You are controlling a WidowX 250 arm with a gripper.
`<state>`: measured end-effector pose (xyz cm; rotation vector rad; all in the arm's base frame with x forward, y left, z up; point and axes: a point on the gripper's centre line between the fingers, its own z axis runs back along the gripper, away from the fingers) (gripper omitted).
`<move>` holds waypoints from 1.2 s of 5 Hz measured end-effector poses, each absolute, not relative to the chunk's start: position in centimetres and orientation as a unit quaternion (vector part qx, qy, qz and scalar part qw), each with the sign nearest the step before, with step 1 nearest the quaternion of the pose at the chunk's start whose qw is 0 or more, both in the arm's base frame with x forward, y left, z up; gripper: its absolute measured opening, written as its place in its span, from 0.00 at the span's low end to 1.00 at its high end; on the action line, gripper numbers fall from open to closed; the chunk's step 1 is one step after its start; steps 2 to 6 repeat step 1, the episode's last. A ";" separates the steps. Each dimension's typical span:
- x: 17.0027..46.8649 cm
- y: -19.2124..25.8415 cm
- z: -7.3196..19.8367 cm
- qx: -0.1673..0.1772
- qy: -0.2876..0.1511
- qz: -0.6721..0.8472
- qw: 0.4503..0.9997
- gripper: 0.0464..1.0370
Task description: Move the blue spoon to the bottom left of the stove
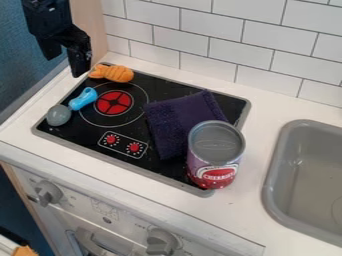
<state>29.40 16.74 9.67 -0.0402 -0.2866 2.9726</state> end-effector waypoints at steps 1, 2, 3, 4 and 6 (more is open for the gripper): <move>29.4 16.7 9.7 -0.013 -0.096 0.992 0.077 0.96; 29.4 16.7 9.7 -0.013 -0.096 0.992 0.077 0.96; 29.4 16.7 9.7 -0.013 -0.096 0.992 0.077 0.96; 29.4 16.7 9.7 -0.013 -0.096 0.992 0.077 0.96; 29.4 16.7 9.7 -0.013 -0.096 0.992 0.077 0.96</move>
